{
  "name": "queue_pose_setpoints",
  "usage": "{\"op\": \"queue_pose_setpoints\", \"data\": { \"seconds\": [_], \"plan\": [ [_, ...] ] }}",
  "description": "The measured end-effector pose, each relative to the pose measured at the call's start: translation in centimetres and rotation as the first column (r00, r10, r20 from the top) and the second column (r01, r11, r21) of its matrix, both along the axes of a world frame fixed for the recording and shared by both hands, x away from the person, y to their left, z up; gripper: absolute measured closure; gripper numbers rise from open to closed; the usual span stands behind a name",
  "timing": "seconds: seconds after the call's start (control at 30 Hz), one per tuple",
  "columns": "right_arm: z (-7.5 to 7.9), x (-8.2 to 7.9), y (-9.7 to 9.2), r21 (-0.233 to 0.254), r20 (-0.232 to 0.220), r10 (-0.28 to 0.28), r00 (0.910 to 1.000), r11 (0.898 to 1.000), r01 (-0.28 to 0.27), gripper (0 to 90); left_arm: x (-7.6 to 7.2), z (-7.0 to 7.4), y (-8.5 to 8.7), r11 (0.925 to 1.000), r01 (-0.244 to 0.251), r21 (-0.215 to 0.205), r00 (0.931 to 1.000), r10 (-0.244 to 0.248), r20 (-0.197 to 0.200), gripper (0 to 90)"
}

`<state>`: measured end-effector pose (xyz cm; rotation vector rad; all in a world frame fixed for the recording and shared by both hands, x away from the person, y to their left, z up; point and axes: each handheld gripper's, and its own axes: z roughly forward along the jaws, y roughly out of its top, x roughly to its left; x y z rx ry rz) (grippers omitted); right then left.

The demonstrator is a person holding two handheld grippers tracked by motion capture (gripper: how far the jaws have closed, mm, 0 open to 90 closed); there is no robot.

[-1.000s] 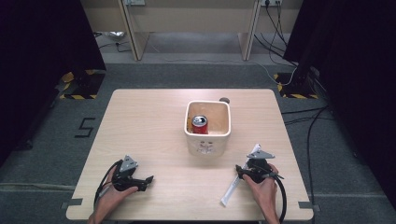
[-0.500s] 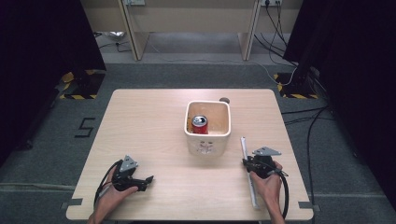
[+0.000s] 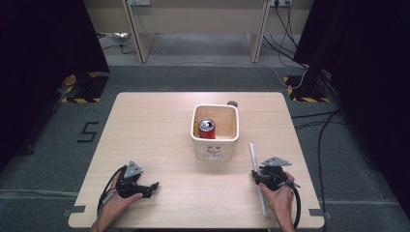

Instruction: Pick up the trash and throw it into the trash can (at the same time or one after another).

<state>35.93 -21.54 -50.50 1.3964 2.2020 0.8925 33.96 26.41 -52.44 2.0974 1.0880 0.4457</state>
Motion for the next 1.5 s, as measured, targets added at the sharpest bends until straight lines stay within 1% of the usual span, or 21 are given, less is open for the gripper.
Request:
{"op": "queue_pose_setpoints", "data": {
  "seconds": [0.13, 0.2, 0.33, 0.47, 0.57, 0.67, 0.8, 0.87, 1.03, 1.13, 1.33, 1.5],
  "plan": [
    [-0.1, -0.1, -0.4, 0.009, 0.006, -0.003, 1.0000, 1.000, 0.003, 68.9, 0.0, 0.0, 0.0, 1.0000, 0.002, 0.002, 1.0000, -0.002, 0.000, 6.4],
    [-0.1, -0.2, -0.4, 0.010, 0.006, 0.007, 1.0000, 1.000, -0.007, 73.0, 0.0, 0.0, 0.0, 1.0000, 0.002, 0.001, 1.0000, -0.002, 0.000, 6.4],
    [-0.1, -0.2, -0.5, 0.021, 0.010, 0.016, 0.9998, 1.000, -0.016, 77.9, 0.0, 0.0, 0.0, 1.0000, 0.002, 0.003, 1.0000, -0.002, 0.001, 6.4],
    [-0.2, -0.1, -0.8, 0.044, 0.017, 0.013, 0.9998, 0.999, -0.014, 78.9, 0.0, 0.0, 0.0, 1.0000, 0.002, 0.004, 1.0000, -0.002, 0.001, 6.4],
    [-0.2, -0.1, -1.0, 0.052, 0.027, 0.011, 0.9996, 0.999, -0.012, 79.2, 0.0, 0.0, 0.0, 1.0000, 0.001, 0.003, 1.0000, -0.001, 0.001, 6.4],
    [0.3, -0.1, -1.3, 0.066, 0.037, 0.006, 0.9993, 0.998, -0.008, 79.7, 0.0, 0.0, 0.0, 1.0000, 0.001, 0.003, 1.0000, -0.001, 0.001, 6.4],
    [1.2, 0.1, -1.8, 0.080, 0.070, -0.003, 0.9976, 0.997, -0.003, 79.8, 0.0, 0.0, 0.0, 1.0000, 0.002, 0.003, 1.0000, -0.002, -0.001, 6.4],
    [1.7, 0.1, -2.1, 0.090, 0.081, -0.005, 0.9967, 0.996, -0.002, 79.8, 0.0, 0.0, 0.0, 1.0000, 0.002, 0.003, 1.0000, -0.002, -0.001, 6.4],
    [2.7, 0.0, -2.5, 0.097, 0.108, -0.005, 0.9941, 0.995, -0.006, 79.9, 0.0, 0.0, 0.0, 1.0000, 0.002, 0.003, 1.0000, -0.002, -0.001, 6.4],
    [3.4, 0.0, -2.7, 0.115, 0.126, -0.013, 0.9920, 0.993, -0.002, 79.8, 0.0, 0.0, 0.0, 1.0000, 0.002, 0.003, 1.0000, -0.002, -0.001, 6.4],
    [5.8, 0.0, -2.8, 0.130, 0.186, -0.012, 0.9825, 0.991, -0.013, 79.9, 0.0, 0.0, 0.0, 1.0000, 0.003, 0.002, 1.0000, -0.003, -0.001, 6.4],
    [8.5, 0.1, -2.6, 0.131, 0.237, 0.009, 0.9714, 0.991, -0.041, 79.9, 0.0, 0.0, 0.0, 1.0000, 0.002, 0.003, 1.0000, -0.002, -0.001, 6.4]
  ]
}}
